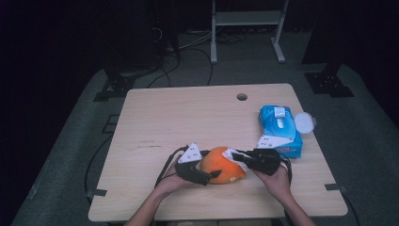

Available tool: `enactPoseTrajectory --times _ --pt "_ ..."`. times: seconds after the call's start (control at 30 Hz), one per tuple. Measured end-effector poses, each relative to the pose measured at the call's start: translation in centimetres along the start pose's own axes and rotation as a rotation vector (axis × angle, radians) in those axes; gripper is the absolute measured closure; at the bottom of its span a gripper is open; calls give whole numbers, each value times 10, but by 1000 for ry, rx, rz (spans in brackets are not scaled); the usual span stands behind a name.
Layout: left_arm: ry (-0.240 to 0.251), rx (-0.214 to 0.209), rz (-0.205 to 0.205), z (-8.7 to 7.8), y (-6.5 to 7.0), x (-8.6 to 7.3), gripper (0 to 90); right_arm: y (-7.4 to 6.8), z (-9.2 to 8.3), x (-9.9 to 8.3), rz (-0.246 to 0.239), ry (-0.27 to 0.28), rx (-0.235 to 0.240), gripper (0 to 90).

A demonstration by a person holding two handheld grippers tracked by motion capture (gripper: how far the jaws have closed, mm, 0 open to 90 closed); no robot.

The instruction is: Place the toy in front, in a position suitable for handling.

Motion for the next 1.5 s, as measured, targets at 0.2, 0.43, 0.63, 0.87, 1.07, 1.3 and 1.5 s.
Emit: enactPoseTrajectory --times 0.2,0.43,0.63,0.87,1.07,1.3,1.5 --pt "-1 11 -18 -6 -3 7 102 2 -1 -2 3 -2 -14 816" --pt "-29 2 -2 -6 -1 5 241 -2 -3 0 -22 -4 -41 817" --pt "-57 31 92 -4 8 9 270 -34 7 7 -134 -10 -30 816" --pt "-14 29 -8 -7 1 13 122 -20 5 5 -88 2 -35 817" --pt "-51 4 -93 -6 -4 2 99 -7 -2 5 -32 22 -42 817" --pt "-48 2 -52 -7 -1 7 293 -25 0 12 -98 23 -31 816" --pt "-42 27 44 -4 12 17 297 -40 3 17 -170 18 -24 817"
Point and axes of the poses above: each handheld gripper's, and its own axes: z roughly forward along the jaws, x roughly out of its top, y roughly to its right, the point moved 8 cm from there along z, roughly forward along the jaws, and after that the axes turned 3 degrees about z, right-handed, at the moved point
